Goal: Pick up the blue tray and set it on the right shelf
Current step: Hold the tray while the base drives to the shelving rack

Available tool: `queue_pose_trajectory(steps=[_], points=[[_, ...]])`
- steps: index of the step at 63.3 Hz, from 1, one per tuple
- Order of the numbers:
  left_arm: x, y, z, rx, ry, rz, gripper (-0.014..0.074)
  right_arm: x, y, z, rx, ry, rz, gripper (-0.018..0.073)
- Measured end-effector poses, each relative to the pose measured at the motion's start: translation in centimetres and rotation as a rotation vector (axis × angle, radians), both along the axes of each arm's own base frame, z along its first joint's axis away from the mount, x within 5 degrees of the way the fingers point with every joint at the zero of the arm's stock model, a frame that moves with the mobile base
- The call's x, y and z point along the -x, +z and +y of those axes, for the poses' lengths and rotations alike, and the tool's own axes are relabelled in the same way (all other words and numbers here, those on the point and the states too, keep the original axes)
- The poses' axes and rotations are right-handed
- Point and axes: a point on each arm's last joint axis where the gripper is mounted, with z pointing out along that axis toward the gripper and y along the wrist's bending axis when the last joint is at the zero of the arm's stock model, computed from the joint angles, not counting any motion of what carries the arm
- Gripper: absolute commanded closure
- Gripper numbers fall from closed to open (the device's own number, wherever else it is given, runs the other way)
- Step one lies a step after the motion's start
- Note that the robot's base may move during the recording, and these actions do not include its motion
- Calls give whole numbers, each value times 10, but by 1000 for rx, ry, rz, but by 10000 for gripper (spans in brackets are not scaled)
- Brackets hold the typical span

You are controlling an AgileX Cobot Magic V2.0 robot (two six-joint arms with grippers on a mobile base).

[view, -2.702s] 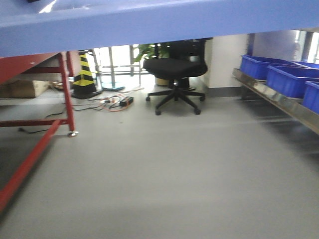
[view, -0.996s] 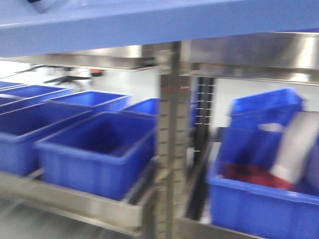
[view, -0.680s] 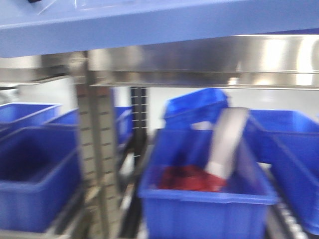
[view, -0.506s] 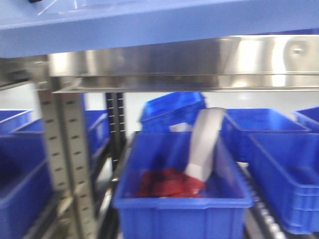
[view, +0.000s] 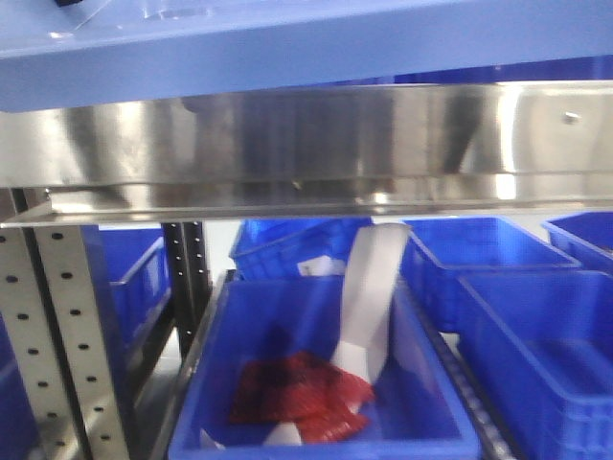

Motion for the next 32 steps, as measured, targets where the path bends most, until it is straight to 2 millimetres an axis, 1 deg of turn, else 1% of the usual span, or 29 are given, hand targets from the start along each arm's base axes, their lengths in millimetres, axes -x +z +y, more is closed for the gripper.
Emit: queue_pose_trajectory(steps=[32], points=[[0,0,0,0,0,0,645,0,0,0,0,0,0,503]])
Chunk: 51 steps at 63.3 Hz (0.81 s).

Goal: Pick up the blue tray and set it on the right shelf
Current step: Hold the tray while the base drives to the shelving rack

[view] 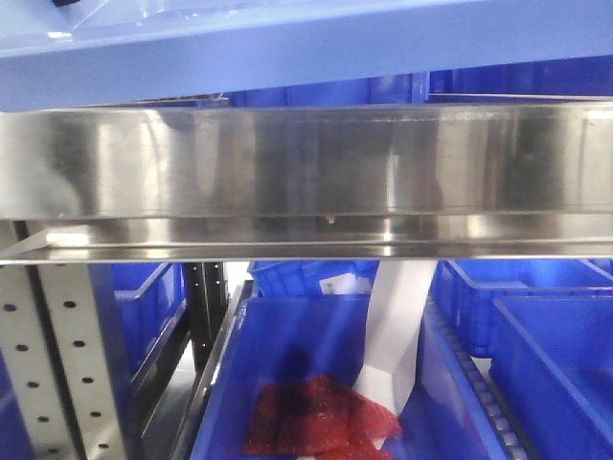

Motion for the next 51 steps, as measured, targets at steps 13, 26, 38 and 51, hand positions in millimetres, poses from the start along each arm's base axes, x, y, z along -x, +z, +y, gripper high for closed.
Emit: queue_pose_trajectory(steps=[13,26,38,51], points=[[0,0,0,0,0,0,645,0,0,0,0,0,0,503],[0,0,0,0,0,0,645,0,0,0,0,0,0,503],[0,0,0,0,0,0,645,0,0,0,0,0,0,503],[0,0,0,0,0,0,645,0,0,0,0,0,0,503]])
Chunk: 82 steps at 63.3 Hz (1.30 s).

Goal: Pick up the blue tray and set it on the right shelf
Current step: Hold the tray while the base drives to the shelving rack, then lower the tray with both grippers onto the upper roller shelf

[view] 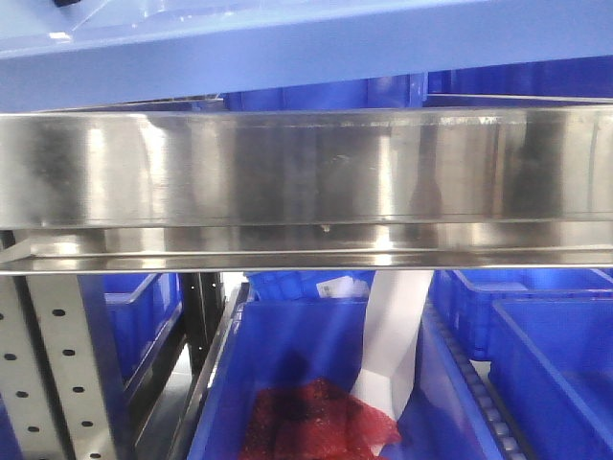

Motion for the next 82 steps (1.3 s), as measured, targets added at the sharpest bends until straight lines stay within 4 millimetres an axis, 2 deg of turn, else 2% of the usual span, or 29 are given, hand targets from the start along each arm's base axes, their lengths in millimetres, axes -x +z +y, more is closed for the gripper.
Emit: queue_pose_trajectory(steps=[60,69,82], points=[[-1,2,-1,-5,-17,-9,645,0,0,0,0,0,0,503],[-10,12,-5,-14,-22,-39,645,-4,9,1,0,-2,-24,503],[-39,42,-17,-24,-16,-151,645,-30,37,-1,10,-44,-97,503]])
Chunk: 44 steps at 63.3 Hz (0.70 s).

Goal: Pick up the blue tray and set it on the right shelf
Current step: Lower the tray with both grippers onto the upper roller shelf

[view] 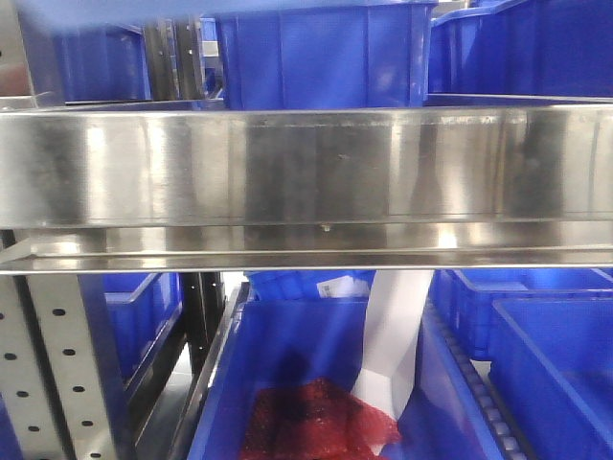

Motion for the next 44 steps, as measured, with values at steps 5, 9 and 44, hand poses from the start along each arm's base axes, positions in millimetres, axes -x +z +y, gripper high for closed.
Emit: queue_pose_trajectory(steps=[5,9,44], points=[[-14,5,-6,-9,8,-36,645,-16,6,-4,2,-29,-11,503],[-26,5,-10,-5,18,-48,645,-30,7,-8,9,-51,-13,503],[-133,-94,-10,-4,119,116,645,-142,-86,9,34,-49,115,503]])
